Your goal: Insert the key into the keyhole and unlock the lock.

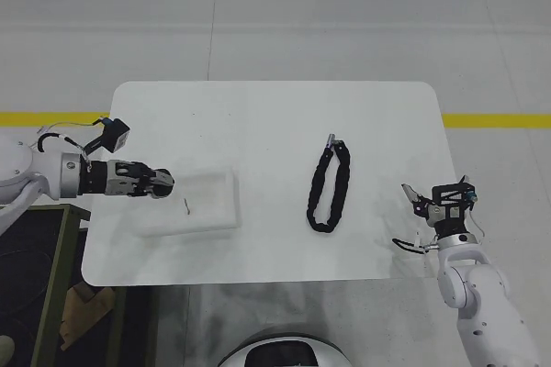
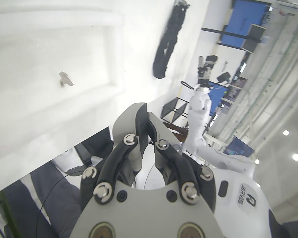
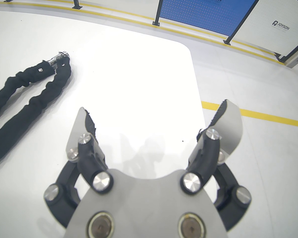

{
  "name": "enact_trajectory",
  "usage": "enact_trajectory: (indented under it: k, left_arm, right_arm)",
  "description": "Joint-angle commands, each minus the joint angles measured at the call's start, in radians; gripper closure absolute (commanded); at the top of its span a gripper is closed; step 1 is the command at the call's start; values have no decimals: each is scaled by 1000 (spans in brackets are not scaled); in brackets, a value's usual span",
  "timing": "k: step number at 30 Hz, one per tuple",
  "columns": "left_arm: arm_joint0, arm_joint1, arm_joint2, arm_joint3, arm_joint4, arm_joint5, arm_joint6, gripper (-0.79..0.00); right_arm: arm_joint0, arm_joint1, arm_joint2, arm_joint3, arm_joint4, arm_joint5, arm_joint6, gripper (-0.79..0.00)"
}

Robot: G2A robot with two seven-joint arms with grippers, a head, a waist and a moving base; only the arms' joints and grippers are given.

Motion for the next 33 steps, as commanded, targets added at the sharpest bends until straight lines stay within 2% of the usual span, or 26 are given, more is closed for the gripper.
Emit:
enact_trajectory:
  k: [1, 4, 8, 11, 19, 20, 21, 30, 33]
  left_arm:
    - [28, -6, 5, 36, -56, -87, -17, 0]
    - [54, -21, 9, 86, -90, -154, -45, 0]
    - [64, -41, 3, 99, -41, -168, -43, 0]
    - [69, -44, -8, 66, 11, -125, 17, 0]
    - [73, -28, -61, -36, 113, 1, 68, 0]
    - [74, -25, -67, -48, 127, 15, 57, -646]
    - [73, -24, -69, -57, 141, 28, 37, -785]
    - [76, -24, -67, -57, 146, 33, 37, -785]
    - [67, -35, -75, -46, 195, 126, 53, -785]
  right_arm:
    - [0, 0, 0, 0, 0, 0, 0, -785]
    - [0, 0, 0, 0, 0, 0, 0, -785]
    - [0, 0, 0, 0, 0, 0, 0, -785]
    - [0, 0, 0, 0, 0, 0, 0, -785]
    - [0, 0, 0, 0, 0, 0, 0, -785]
    - [0, 0, 0, 0, 0, 0, 0, -785]
    - [0, 0, 0, 0, 0, 0, 0, -785]
    - [0, 0, 0, 0, 0, 0, 0, -785]
    - [0, 0, 0, 0, 0, 0, 0, -785]
